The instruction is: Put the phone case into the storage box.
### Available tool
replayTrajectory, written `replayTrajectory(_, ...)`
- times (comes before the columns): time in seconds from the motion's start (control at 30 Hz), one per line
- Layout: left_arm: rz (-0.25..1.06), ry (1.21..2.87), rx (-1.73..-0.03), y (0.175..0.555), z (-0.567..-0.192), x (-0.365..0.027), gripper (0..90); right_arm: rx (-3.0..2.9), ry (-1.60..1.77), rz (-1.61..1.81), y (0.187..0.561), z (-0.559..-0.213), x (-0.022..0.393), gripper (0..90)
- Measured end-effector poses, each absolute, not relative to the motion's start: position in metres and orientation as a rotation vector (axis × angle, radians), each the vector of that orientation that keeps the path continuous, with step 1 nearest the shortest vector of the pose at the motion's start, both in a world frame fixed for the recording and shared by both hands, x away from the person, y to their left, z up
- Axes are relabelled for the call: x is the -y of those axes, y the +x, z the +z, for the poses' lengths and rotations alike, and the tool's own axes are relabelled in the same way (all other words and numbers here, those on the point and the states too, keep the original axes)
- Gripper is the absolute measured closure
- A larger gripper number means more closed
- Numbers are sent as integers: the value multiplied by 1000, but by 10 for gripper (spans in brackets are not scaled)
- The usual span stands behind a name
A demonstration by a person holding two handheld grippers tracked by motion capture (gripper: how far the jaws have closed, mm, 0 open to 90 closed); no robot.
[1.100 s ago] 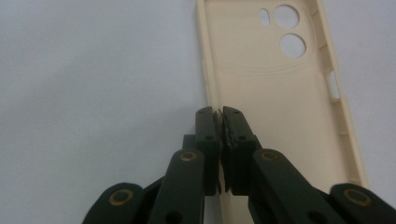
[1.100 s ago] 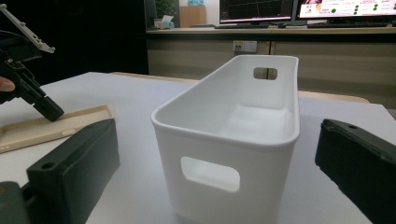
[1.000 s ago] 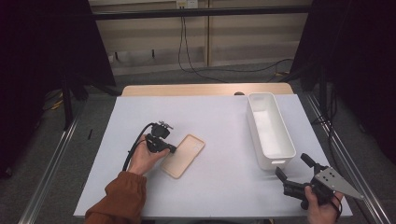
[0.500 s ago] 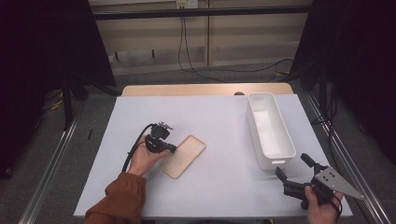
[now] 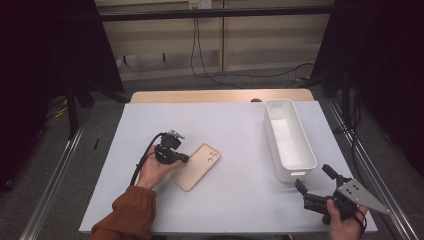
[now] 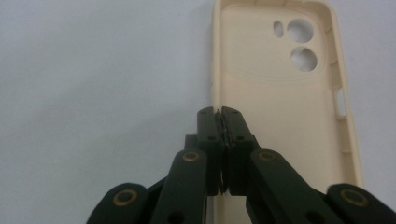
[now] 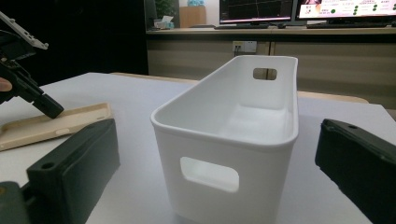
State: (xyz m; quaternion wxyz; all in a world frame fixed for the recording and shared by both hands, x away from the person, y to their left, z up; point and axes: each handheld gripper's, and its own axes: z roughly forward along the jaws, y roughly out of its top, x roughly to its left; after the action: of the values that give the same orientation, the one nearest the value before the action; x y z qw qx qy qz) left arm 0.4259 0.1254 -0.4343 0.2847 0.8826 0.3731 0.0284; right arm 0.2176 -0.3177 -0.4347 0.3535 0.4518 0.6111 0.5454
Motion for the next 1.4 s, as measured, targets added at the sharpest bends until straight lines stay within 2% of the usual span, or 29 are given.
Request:
replayTrajectory(0.43, 128, 2269, -1015, 422, -426, -131, 877, -1579, 1169, 1411, 217, -435, 318, 0)
replayTrajectory(1.4, 291, 2076, -892, 405, -408, -145, 876, -1578, 1166, 1412, 217, -434, 318, 0)
